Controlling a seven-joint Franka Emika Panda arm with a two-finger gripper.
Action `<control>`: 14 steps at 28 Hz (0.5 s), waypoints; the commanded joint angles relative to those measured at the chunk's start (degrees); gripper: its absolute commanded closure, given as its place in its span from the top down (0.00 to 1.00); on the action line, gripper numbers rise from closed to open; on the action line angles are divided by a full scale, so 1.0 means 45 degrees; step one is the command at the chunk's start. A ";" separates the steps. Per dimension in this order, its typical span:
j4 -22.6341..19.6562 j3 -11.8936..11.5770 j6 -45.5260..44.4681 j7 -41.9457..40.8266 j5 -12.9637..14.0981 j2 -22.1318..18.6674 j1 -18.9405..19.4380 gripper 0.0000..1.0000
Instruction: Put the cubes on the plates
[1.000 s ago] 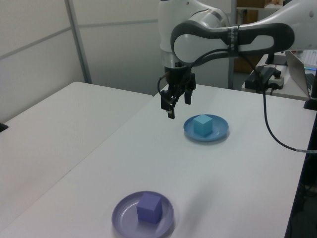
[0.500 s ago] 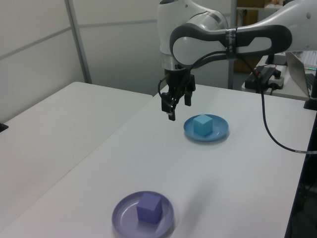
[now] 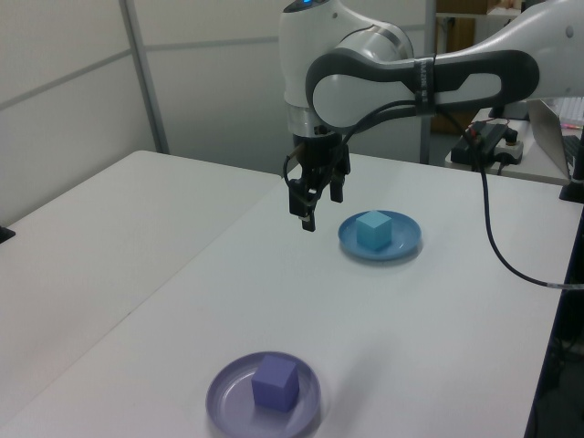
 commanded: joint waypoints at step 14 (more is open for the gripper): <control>0.0171 -0.1530 -0.0454 -0.0278 0.0372 -0.0160 0.1580 1.00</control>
